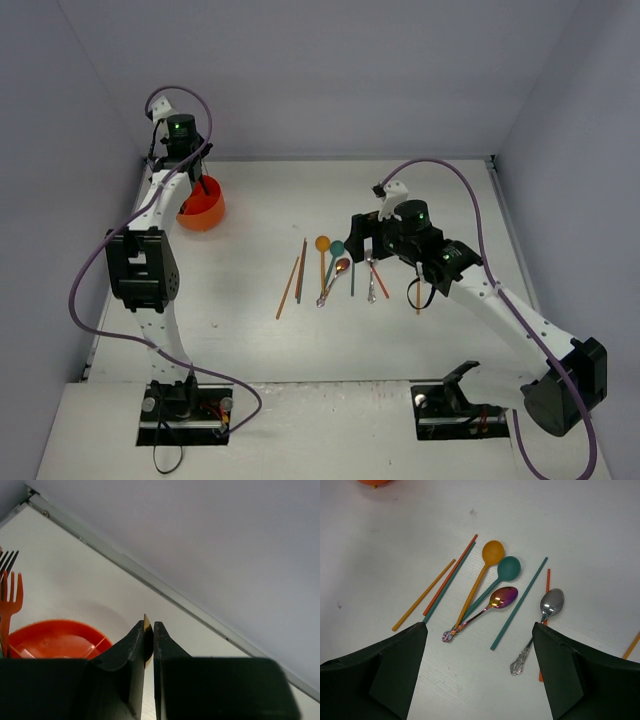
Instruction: Sort the eating utensils into containers
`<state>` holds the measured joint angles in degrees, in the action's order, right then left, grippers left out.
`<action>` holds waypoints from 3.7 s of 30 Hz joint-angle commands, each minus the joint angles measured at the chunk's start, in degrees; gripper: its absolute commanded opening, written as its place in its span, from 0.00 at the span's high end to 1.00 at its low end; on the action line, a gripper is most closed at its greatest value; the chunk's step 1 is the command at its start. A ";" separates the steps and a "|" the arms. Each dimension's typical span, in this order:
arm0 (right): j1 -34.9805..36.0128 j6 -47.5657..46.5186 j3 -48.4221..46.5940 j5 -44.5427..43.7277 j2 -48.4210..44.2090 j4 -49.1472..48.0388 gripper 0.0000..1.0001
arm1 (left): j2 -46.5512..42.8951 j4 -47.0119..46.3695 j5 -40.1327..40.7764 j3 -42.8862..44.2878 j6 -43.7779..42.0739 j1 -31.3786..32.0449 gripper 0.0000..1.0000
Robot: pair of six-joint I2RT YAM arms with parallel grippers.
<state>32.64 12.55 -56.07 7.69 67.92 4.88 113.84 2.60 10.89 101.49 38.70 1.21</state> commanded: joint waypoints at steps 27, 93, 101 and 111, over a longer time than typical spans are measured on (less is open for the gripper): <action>-0.30 -0.99 0.00 1.94 1.03 -2.37 0.16 | 0.05 6.40 -2.27 5.26 -1.81 -0.56 1.00; -2.58 10.17 2.68 -10.88 3.56 0.40 0.22 | -16.34 15.74 -12.30 -7.45 -23.05 22.16 0.44; -8.87 14.14 6.55 -10.11 3.83 2.84 0.35 | -20.98 15.67 -11.66 -18.58 -17.79 32.84 0.44; -6.93 16.75 4.77 -6.79 15.70 2.68 0.55 | -31.39 16.58 -9.02 -28.59 -12.82 34.65 0.44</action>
<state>24.02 27.51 -48.93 0.46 79.83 8.59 91.02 21.03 -0.59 73.30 23.39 35.62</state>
